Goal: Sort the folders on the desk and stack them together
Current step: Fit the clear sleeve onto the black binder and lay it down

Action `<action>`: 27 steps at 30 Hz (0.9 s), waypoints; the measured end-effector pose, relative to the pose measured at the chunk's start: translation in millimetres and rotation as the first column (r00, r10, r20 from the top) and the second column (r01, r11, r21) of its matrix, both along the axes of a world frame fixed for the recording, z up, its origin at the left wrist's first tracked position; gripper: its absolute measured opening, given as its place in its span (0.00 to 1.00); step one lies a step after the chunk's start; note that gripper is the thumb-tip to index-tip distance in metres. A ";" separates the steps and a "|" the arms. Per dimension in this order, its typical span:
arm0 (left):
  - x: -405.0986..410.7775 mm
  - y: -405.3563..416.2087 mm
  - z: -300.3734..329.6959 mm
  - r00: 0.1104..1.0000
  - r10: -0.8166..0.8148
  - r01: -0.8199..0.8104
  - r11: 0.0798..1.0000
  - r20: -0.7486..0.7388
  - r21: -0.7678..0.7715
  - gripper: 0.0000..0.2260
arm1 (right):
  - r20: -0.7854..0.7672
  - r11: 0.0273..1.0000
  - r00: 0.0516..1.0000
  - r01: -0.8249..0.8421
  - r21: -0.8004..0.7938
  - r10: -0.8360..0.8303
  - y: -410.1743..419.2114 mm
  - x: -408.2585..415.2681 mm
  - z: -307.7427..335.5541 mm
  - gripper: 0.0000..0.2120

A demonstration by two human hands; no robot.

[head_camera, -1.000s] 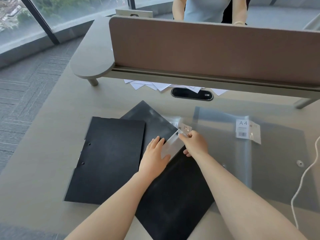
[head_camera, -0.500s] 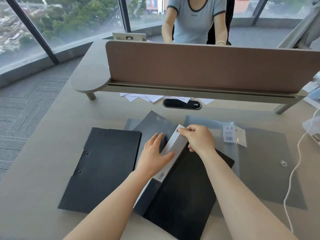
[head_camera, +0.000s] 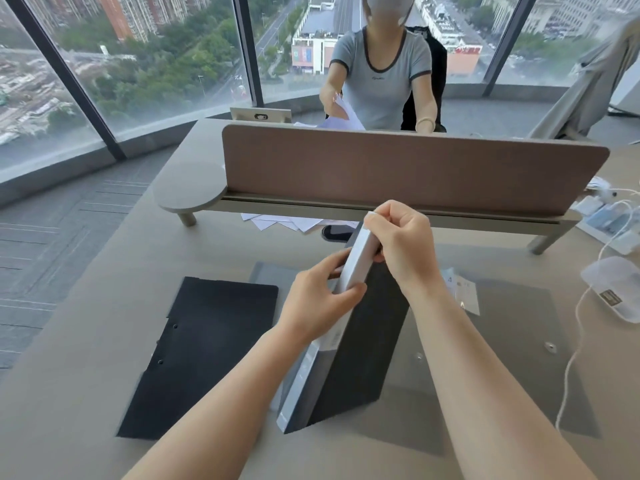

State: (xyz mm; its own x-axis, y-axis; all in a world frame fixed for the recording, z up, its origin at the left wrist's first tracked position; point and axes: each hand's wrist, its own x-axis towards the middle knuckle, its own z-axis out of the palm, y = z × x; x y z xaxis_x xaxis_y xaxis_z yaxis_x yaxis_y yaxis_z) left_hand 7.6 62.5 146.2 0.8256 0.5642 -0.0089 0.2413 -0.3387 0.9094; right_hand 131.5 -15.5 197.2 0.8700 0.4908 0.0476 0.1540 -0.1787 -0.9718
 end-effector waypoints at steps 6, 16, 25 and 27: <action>-3.4 17.4 23.7 0.983 0.078 -0.084 0.996 0.164 0.033 0.04 | 0.066 0.976 0.993 -0.113 0.184 0.102 15.2 -16.3 30.3 0.07; -27.0 66.8 31.8 0.964 0.150 -0.142 0.989 0.218 -0.049 0.09 | 0.112 0.987 0.993 -0.036 0.158 0.018 38.4 -32.2 5.7 0.17; -49.2 114.0 22.2 0.924 0.319 -0.256 0.926 0.210 -0.279 0.15 | -0.084 0.989 0.989 0.118 -0.084 -0.125 41.8 -22.5 -70.5 0.31; -54.3 123.1 18.7 0.910 0.360 -0.268 0.888 0.204 -0.373 0.15 | -0.262 0.996 0.962 0.066 -0.057 -0.079 40.0 -26.5 -83.8 0.29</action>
State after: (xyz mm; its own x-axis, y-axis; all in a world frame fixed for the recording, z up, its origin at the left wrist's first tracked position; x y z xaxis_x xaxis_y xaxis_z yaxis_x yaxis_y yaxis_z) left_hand -46.7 185.6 165.0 0.6032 0.7960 -0.0503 0.0235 0.0453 0.9987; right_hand 105.0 24.6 113.4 0.8820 0.4218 -0.2102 -0.1219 -0.2265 -0.9663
